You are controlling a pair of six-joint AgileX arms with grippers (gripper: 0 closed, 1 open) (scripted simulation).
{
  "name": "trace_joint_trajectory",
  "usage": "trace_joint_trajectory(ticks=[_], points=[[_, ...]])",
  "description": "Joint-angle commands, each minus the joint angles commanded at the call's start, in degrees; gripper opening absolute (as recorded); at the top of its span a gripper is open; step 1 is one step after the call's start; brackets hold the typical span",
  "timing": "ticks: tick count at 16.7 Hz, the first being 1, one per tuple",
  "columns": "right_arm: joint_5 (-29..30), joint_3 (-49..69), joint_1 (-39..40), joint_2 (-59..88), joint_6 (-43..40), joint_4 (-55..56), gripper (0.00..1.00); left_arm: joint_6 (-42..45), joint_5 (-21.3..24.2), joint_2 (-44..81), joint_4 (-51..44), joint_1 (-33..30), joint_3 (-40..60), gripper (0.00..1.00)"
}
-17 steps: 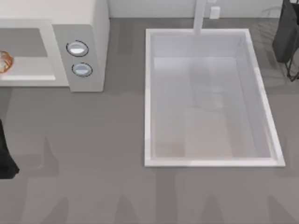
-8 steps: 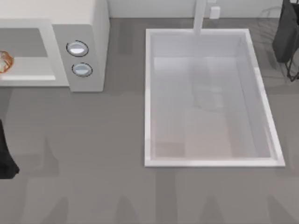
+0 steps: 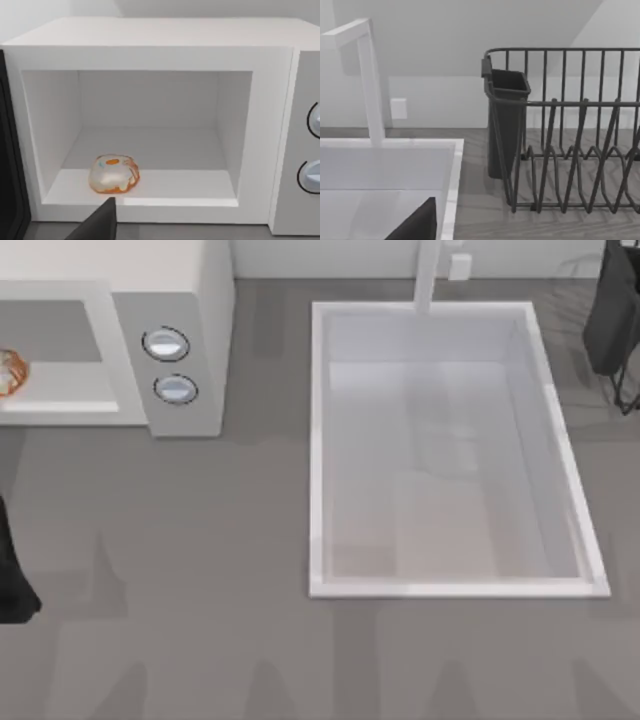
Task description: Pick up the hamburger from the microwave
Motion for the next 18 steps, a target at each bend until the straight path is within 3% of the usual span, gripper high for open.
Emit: trace_joint_trajectory(ticks=[4, 8, 18], points=[[0.0, 0.0, 0.0, 0.0, 0.0, 0.0, 1.0, 0.1, 0.3, 3.4, 1.7, 0.4, 1.4, 1.0], [0.0, 0.0, 0.0, 0.0, 0.0, 0.0, 1.0, 0.3, 1.2, 15.7, 7.9, 2.1, 6.5, 1.0], [0.0, 0.0, 0.0, 0.0, 0.0, 0.0, 1.0, 2.2, 6.2, 72.2, 35.8, 9.5, 30.5, 1.0]])
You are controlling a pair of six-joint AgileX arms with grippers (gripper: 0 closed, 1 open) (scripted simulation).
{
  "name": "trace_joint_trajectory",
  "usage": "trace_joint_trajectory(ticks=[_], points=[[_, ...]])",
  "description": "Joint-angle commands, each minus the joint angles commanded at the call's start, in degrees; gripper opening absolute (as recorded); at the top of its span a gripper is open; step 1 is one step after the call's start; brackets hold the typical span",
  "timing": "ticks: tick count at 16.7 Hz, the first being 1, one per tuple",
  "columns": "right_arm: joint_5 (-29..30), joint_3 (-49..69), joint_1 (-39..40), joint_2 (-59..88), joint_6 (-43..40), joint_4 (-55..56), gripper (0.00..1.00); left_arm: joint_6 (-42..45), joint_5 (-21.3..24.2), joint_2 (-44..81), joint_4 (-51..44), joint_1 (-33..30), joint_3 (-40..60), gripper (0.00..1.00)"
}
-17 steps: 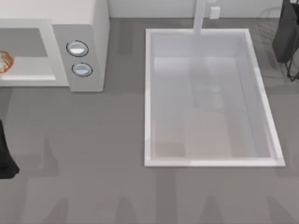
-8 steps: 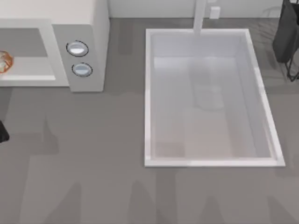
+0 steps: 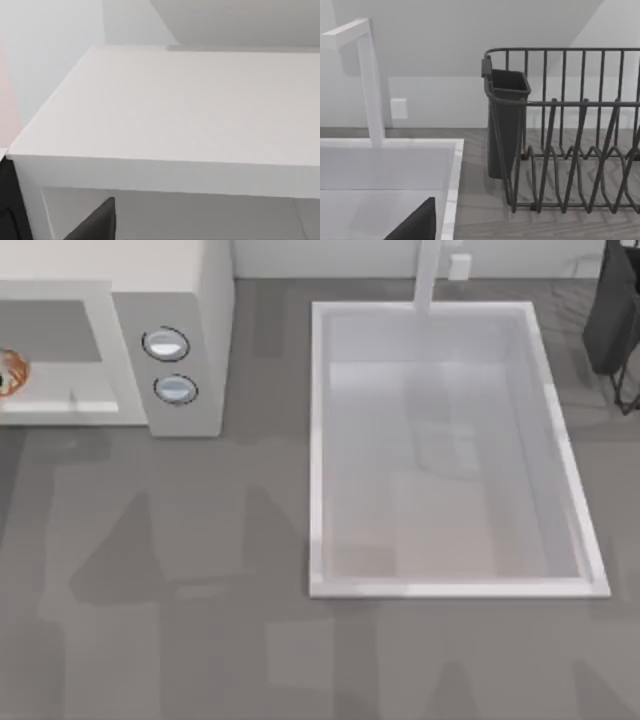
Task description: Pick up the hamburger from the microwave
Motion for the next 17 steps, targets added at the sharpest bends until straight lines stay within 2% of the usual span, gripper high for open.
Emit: trace_joint_trajectory(ticks=[6, 10, 14, 17], points=[[0.0, 0.0, 0.0, 0.0, 0.0, 0.0, 1.0, 1.8, 4.4, 36.5, 15.1, 2.3, 15.4, 1.0], [0.0, 0.0, 0.0, 0.0, 0.0, 0.0, 1.0, 2.8, 6.8, 56.1, 22.1, 2.9, 23.0, 1.0], [0.0, 0.0, 0.0, 0.0, 0.0, 0.0, 1.0, 3.4, 8.2, 67.9, 26.3, 3.4, 27.5, 1.0], [0.0, 0.0, 0.0, 0.0, 0.0, 0.0, 1.0, 3.6, 8.5, 70.3, 27.1, 3.5, 28.4, 1.0]])
